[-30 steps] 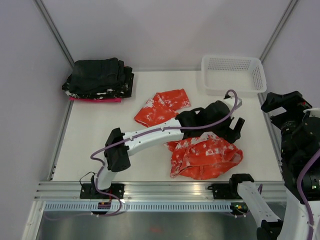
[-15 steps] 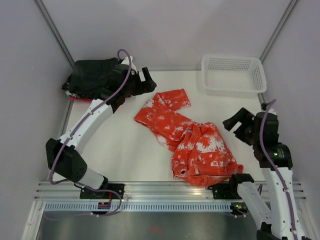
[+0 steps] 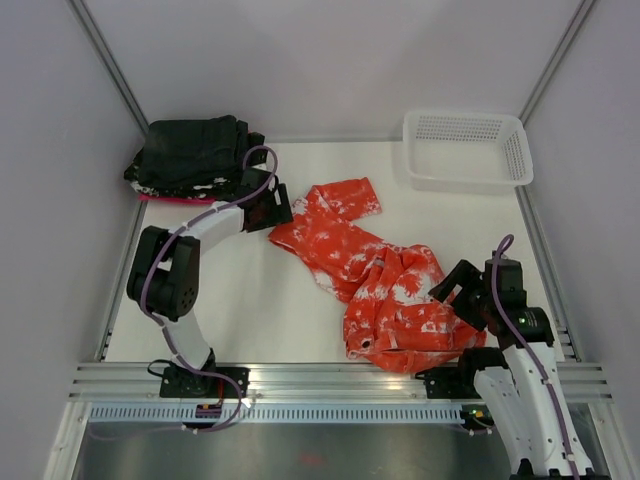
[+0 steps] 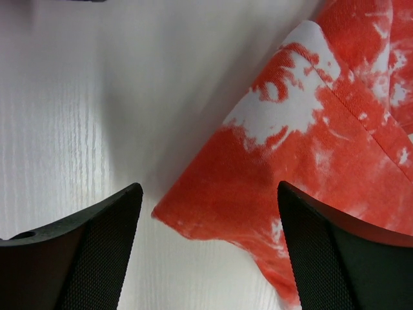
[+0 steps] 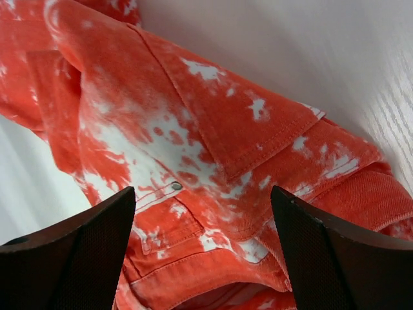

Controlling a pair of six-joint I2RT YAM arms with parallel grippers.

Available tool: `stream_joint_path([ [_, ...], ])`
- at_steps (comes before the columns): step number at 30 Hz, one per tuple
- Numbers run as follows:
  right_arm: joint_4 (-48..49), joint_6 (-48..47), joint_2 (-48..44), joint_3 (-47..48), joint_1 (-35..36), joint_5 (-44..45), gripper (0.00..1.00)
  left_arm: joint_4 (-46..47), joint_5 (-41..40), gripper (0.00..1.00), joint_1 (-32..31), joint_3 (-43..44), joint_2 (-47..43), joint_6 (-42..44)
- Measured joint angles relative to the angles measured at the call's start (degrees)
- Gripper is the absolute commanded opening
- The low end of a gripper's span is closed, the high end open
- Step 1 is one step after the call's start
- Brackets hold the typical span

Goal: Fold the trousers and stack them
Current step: Flatten the trousers out

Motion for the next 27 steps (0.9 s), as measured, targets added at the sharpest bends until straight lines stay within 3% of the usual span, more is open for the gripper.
stream_joint_path([
  [7, 5.01, 0.09, 4.11, -2.82, 0.00, -0.59, 0.90, 5.11, 5.62, 0.70, 0.04, 0.07, 6.25, 0.74],
  [9, 7.13, 0.13, 6.23, -3.54, 0.02, -0.85, 0.88, 6.19, 7.52, 0.62, 0.07, -0.26, 6.51, 0.76],
  [12, 9.79, -0.02, 9.53, -3.82, 0.00, -0.90, 0.77, 7.04, 9.88, 0.28, 0.28, -0.31, 6.56, 1.14],
  [13, 10.80, -0.13, 10.75, -3.87, 0.02, -0.81, 0.60, 7.23, 10.38, 0.04, 0.28, -0.31, 6.56, 1.46],
  [15, 13.05, -0.48, 12.98, -3.96, 0.00, -0.85, 0.41, 7.43, 11.34, 0.02, 0.26, -0.31, 6.56, 1.95],
  [16, 14.53, -0.61, 14.60, -4.00, 0.00, -0.76, 0.18, 7.45, 11.39, 0.02, 0.26, -0.31, 6.43, 2.10],
  [18, 16.68, -1.73, 17.42, -3.80, 0.00, -0.74, 0.00, 6.99, 11.15, 0.02, 0.26, -0.44, 5.55, 2.27],
  [22, 16.65, -4.44, 24.00, 1.49, 0.02, 1.22, 0.00, 3.23, 7.21, 0.02, 0.13, -2.47, -2.97, 3.37],
  [27, 19.37, -8.79, 31.36, 14.64, 0.02, 5.03, 0.00, -2.73, -1.95, 0.02, 0.20, -2.58, -24.72, 6.75],
])
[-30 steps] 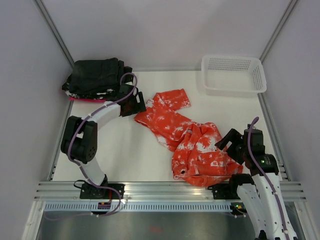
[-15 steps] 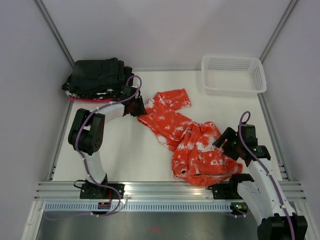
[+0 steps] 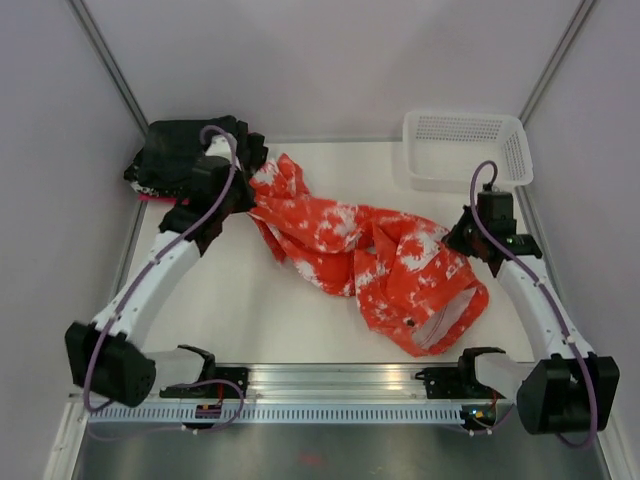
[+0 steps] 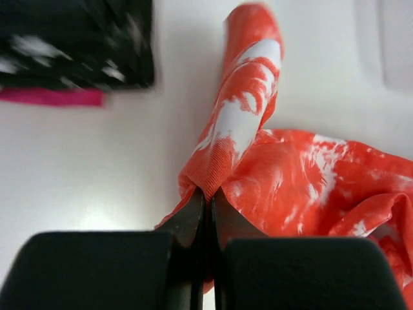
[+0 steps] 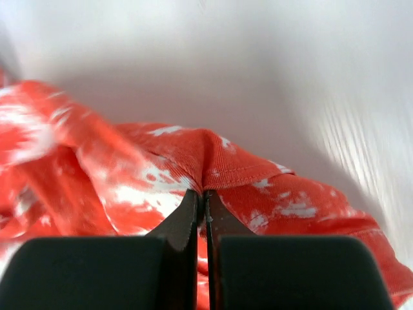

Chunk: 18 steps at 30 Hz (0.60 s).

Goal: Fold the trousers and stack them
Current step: Flatten the trousers out

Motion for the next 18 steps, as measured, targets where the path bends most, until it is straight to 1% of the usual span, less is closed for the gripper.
stream_joint_path([
  [4, 2.16, -2.69, 7.43, 10.56, 0.00, -0.52, 0.00, -5.81, -7.26, 0.02, 0.39, 6.25, -14.14, 2.64],
  [7, 2.84, -4.59, 13.16, 18.23, 0.00, -2.69, 0.00, -10.23, -11.23, 0.02, 0.61, 11.17, -21.20, 3.82],
  [9, 3.19, -5.60, 14.03, 20.13, 0.04, -3.41, 0.00, -14.91, -13.53, 0.02, 0.59, 13.09, -25.44, 4.46],
  [12, 2.54, -7.19, 13.09, 21.03, 0.11, -3.69, 0.00, -22.99, -15.98, 0.02, 0.57, 16.35, -28.65, 4.83],
  [15, -0.02, -9.35, 11.32, 21.14, 0.39, -4.72, 0.00, -29.75, -17.49, 0.02, 0.46, 19.37, -28.68, 4.90],
  [18, -2.75, -11.13, 8.07, 20.94, 0.42, -5.51, 0.00, -33.07, -19.58, 0.02, 0.48, 20.11, -28.92, 5.11],
])
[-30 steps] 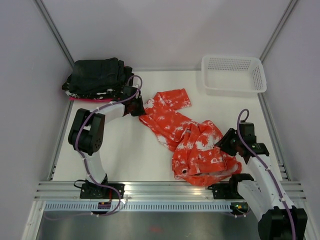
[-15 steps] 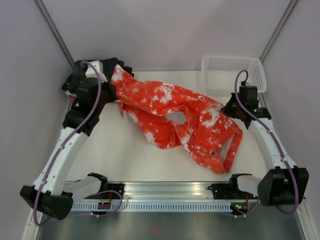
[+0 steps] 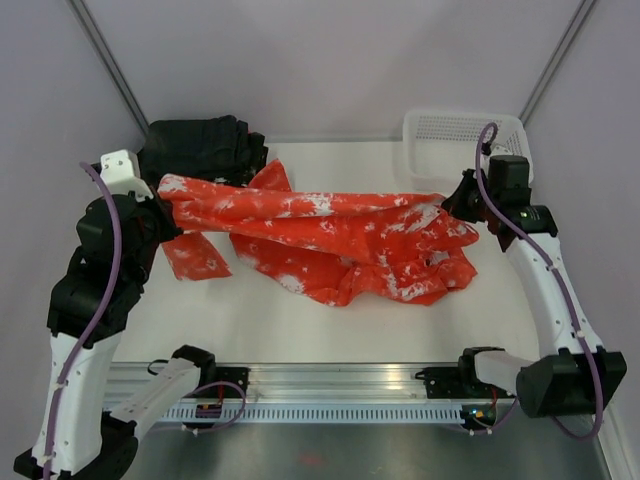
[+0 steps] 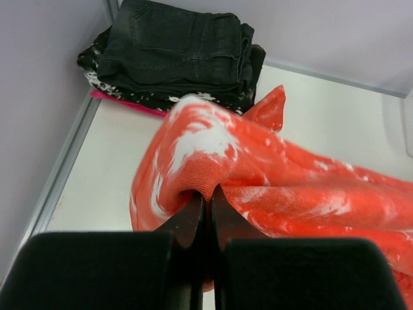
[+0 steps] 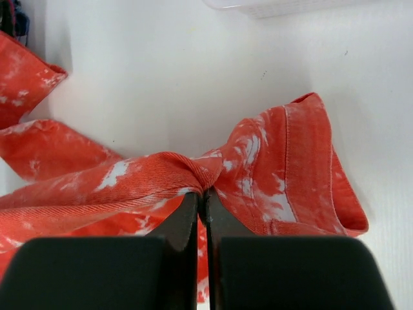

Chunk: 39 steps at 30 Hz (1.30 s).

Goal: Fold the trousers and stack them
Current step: Flatten the trousers out

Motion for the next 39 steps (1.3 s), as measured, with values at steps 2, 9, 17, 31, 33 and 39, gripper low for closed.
stream_joint_path([
  [2, -1.09, -0.79, -4.37, -1.33, 0.00, -0.07, 0.00, -0.59, -0.90, 0.02, 0.00, 0.04, -0.57, 0.81],
  [9, -7.82, -0.37, -19.02, -1.68, 0.00, 7.50, 0.00, 3.41, 3.91, 0.02, 0.02, -2.01, -1.95, 3.10],
  [17, -8.04, -1.38, -13.00, -7.76, -0.44, 13.53, 0.00, 14.62, 8.09, 0.02, 0.13, -2.78, 18.05, 6.34],
  [31, 1.36, -6.01, 18.78, 13.38, -9.25, 14.62, 0.03, 23.61, 10.95, 0.20, 0.11, -4.35, 31.82, 7.69],
  [33, 0.92, -7.10, 22.21, 17.84, -10.78, 13.97, 0.27, 22.36, 11.72, 0.63, 0.02, -0.61, 35.43, 8.35],
  [39, 0.20, -8.35, 22.97, 18.69, -12.92, 8.44, 0.98, 17.40, 14.21, 0.99, 0.35, 0.81, 36.92, 6.40],
])
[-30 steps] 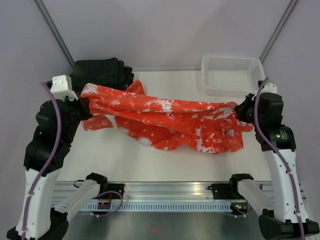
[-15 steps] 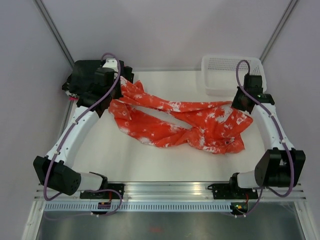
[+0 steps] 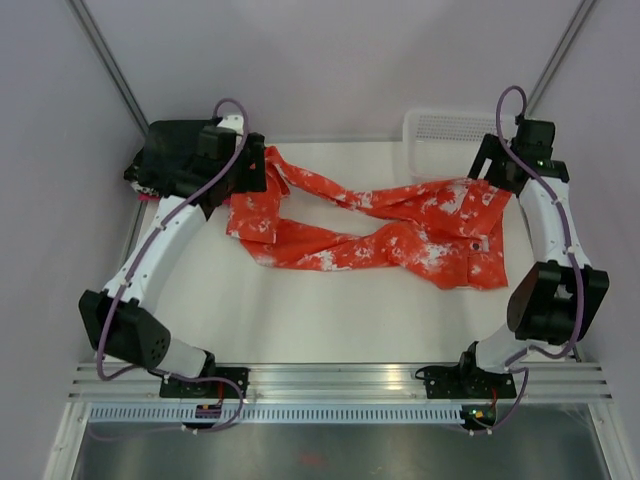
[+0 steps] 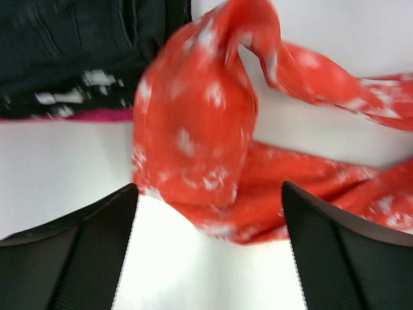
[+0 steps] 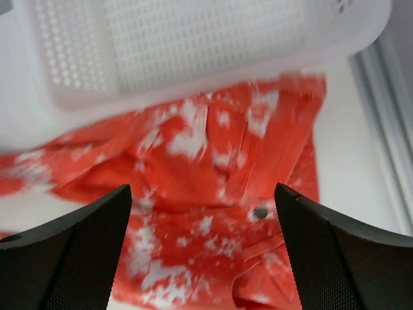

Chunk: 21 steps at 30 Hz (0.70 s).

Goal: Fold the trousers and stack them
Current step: Flatten the trousers out

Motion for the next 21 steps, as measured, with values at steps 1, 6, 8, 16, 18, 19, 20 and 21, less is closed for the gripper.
stream_joint_path([
  [1, 0.28, 0.31, -2.45, -2.93, 0.02, -1.64, 0.98, -0.46, 0.81, 1.00, -0.02, -2.69, -2.27, -0.85],
  [6, 0.33, 2.60, -16.50, -15.10, 0.35, -9.40, 0.98, -2.51, 5.29, 0.98, -0.02, -22.05, -21.86, -7.69],
  [8, 0.90, 3.67, -22.10, -19.45, 0.42, -12.46, 0.98, -1.99, 8.04, 0.95, -0.07, -28.55, -27.36, -10.60],
  [16, 1.57, 9.40, -30.51, -36.76, 0.66, -12.79, 0.98, 6.32, 12.04, 0.88, -1.36, -49.29, -23.71, -22.67],
  [18, 0.98, 11.04, -31.12, -39.56, 0.66, -11.30, 0.98, 9.92, 10.40, 0.85, -1.36, -50.90, -21.05, -26.08],
  [19, 0.92, 11.72, -31.65, -40.35, 0.66, -10.51, 0.98, 11.28, 9.88, 0.84, -1.36, -51.01, -20.11, -27.17],
  [20, 0.94, 12.44, -32.44, -40.98, 0.66, -9.90, 0.98, 13.73, 8.66, 0.84, -1.36, -51.04, -18.38, -29.29],
  [21, 0.92, 13.05, -33.18, -41.27, 0.66, -9.14, 0.98, 16.22, 7.76, 0.83, -1.36, -51.01, -16.87, -30.95],
])
